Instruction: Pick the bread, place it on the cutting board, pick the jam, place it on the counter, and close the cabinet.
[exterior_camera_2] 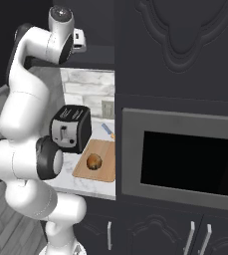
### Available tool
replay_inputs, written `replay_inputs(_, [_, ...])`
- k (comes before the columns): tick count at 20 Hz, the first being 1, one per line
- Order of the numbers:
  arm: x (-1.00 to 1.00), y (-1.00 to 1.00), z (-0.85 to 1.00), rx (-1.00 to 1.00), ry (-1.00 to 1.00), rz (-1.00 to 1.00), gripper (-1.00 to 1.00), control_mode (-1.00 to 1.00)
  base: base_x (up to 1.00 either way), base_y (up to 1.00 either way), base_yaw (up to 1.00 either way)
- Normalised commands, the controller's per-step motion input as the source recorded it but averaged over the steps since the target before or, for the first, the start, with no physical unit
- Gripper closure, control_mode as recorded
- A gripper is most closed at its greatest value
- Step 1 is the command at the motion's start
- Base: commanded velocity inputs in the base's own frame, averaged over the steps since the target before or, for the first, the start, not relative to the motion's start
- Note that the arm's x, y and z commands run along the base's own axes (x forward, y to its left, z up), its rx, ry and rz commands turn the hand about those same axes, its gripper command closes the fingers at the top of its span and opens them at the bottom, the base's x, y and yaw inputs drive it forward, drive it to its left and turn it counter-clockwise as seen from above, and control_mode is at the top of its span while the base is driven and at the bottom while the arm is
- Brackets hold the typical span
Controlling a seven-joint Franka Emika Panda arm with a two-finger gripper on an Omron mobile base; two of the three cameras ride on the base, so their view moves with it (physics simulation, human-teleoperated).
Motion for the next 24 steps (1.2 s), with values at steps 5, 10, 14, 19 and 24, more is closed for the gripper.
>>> replay_inputs(5, [0.03, 0.17, 0.0, 0.0, 0.0, 0.07, -1.0, -1.0, 0.0, 0.0, 0.0])
replay_inputs(10, [0.03, 0.2, 0.0, 0.0, 0.0, 0.07, -1.0, -1.0, 0.0, 0.0, 0.0])
replay_inputs(14, [0.07, 0.11, 0.0, 0.0, 0.0, 0.07, -1.0, -1.0, 0.0, 0.0, 0.0])
replay_inputs(19, [0.03, 0.02, -0.01, 0.0, 0.0, 0.08, -1.0, -1.0, 0.0, 0.0, 0.0])
replay_inputs(24, [0.08, 0.05, 0.0, 0.0, 0.0, 0.08, -1.0, -1.0, 0.0, 0.0, 0.0])
